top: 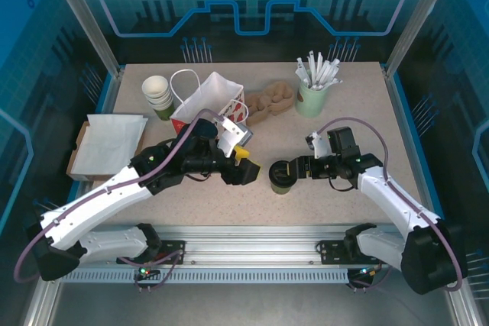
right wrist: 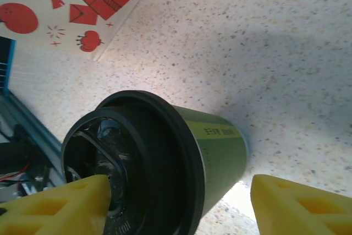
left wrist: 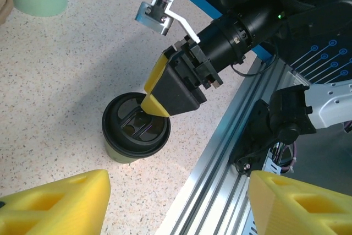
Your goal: Pack the takeout coffee
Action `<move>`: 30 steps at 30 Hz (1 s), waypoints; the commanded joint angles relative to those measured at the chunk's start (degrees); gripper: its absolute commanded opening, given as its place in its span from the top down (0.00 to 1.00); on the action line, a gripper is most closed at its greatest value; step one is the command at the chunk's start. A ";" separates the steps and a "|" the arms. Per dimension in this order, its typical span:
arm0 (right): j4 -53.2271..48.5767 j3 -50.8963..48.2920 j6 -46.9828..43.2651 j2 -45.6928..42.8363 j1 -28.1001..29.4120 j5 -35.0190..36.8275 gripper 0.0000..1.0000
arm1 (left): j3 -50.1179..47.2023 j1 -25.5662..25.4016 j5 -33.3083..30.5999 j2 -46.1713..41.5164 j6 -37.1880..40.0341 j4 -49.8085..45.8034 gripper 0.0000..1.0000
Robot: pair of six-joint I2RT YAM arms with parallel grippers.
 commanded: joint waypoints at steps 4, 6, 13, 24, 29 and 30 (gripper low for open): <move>6.07 -2.57 1.82 2.03 -1.53 -8.15 0.39 | -0.49 -0.44 -0.74 1.02 0.14 2.07 0.32; 7.05 -2.99 2.13 2.49 -1.66 -8.94 0.41 | -0.44 -0.48 -0.72 1.22 0.13 1.92 0.32; 11.38 -5.17 5.32 2.07 -1.73 -12.10 0.48 | -0.24 -0.41 -0.99 2.15 0.68 1.88 0.32; 16.71 -6.13 10.22 2.49 2.66 -11.52 0.50 | 0.13 -0.49 -2.47 4.91 1.77 -0.03 0.32; 19.75 -5.42 12.75 4.09 8.14 -9.00 0.50 | 0.41 -0.76 -4.37 6.79 4.04 -2.95 0.32; 20.41 -5.12 13.12 4.52 9.23 -8.53 0.50 | 0.38 -0.76 -4.71 7.22 4.38 -3.41 0.32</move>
